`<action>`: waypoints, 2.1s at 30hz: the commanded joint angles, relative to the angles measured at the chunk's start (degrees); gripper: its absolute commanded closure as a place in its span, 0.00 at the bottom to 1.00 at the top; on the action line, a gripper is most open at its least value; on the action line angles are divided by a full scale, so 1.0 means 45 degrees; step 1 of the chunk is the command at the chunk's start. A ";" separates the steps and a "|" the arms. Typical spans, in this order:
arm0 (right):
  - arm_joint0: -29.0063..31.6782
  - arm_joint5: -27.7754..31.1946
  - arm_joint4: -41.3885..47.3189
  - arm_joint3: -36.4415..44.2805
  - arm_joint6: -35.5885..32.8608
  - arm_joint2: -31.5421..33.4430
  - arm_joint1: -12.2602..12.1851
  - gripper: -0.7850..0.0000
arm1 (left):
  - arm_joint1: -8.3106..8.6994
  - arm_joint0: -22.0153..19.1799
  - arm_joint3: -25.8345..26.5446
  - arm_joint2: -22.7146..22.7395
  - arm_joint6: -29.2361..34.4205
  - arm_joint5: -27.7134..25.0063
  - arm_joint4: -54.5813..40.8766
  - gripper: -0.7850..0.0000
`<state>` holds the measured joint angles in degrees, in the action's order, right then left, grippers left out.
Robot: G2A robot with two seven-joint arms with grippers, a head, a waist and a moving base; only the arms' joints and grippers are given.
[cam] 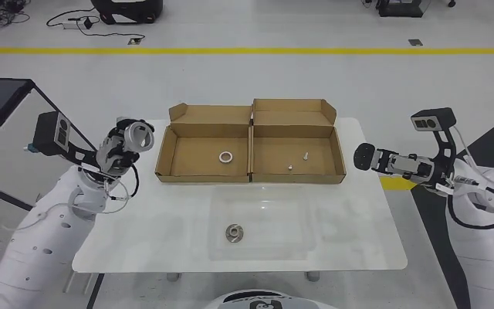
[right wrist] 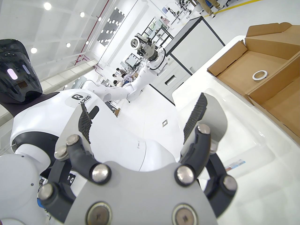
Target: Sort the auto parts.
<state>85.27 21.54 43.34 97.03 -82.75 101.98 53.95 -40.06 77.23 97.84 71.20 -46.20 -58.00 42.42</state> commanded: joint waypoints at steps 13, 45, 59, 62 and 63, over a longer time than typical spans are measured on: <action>0.0000 0.0000 0.0000 0.0000 0.0000 0.0000 0.0000 0.00 | -0.0233 0.0005 0.0694 -0.0074 -0.0018 0.0001 -0.1289 1.00; 0.0000 0.0000 0.0000 0.0000 0.0000 0.0000 0.0000 0.00 | -0.0297 -0.0481 -0.0248 -0.0385 0.2533 0.0064 0.0004 1.00; 0.0000 0.0000 0.0000 0.0000 0.0000 0.0000 0.0000 0.00 | -0.0662 -0.1529 -0.0400 -0.1249 0.5248 0.1765 -0.0641 1.00; 0.0000 0.0000 0.0000 0.0000 0.0000 0.0000 0.0000 0.00 | -0.0694 -0.1498 -0.0373 -0.1262 0.5868 0.2519 -0.0660 1.00; 0.0000 0.0000 0.0000 0.0000 0.0000 0.0000 0.0000 0.00 | -0.0720 -0.1610 -0.0248 -0.1289 0.6443 0.2988 -0.0729 1.00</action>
<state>85.27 21.54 43.34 97.03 -82.75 101.98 53.95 -43.20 70.35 96.27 65.51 -20.20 -47.72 39.43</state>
